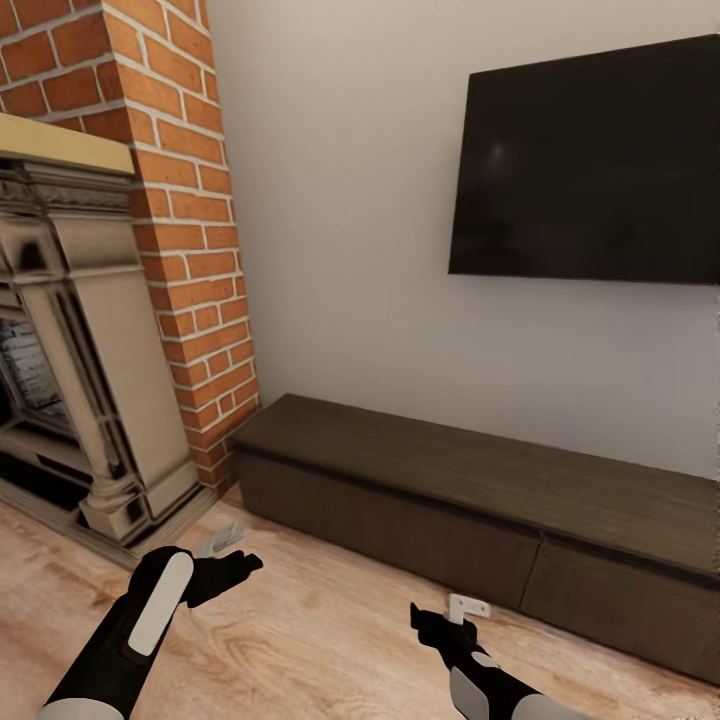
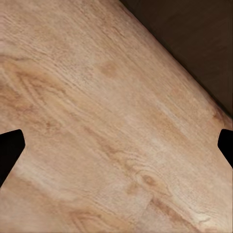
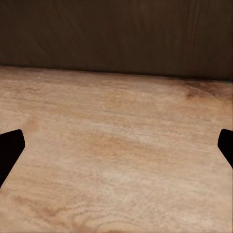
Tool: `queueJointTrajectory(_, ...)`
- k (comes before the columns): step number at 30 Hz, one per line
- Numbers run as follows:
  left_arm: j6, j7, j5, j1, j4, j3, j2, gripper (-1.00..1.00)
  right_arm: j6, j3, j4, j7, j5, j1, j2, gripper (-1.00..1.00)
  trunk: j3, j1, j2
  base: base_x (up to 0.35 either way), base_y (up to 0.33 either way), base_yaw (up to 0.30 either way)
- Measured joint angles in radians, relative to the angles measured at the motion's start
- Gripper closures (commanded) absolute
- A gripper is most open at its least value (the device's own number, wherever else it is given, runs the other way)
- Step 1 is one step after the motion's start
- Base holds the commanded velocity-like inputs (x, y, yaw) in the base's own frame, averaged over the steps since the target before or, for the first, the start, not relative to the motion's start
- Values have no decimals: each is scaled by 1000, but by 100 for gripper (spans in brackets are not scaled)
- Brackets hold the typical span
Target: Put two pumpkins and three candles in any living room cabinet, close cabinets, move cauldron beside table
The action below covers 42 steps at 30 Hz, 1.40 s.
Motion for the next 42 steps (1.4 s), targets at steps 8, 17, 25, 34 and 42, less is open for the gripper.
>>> queueJointTrajectory(8,0,1,84,0,0,-1,11,-100,-1,0,0,6,-1,0,-1,-100,0,0,0,77,323,-283)
queueJointTrajectory(17,0,1,92,0,0,-3,28,-100,-1,0,0,9,0,-1,-2,-100,0,0,0,116,323,-288)
queueJointTrajectory(25,0,1,91,0,1,-5,30,-100,-1,0,0,9,0,0,-3,-100,0,0,0,163,289,-288)
queueJointTrajectory(34,-1,0,91,0,1,-9,30,-100,-1,0,0,23,1,0,-5,-100,0,0,0,232,121,-288)
queueJointTrajectory(42,-1,0,90,0,1,-10,30,-100,-1,0,0,31,2,-1,-4,-100,0,0,0,47,6,-288)
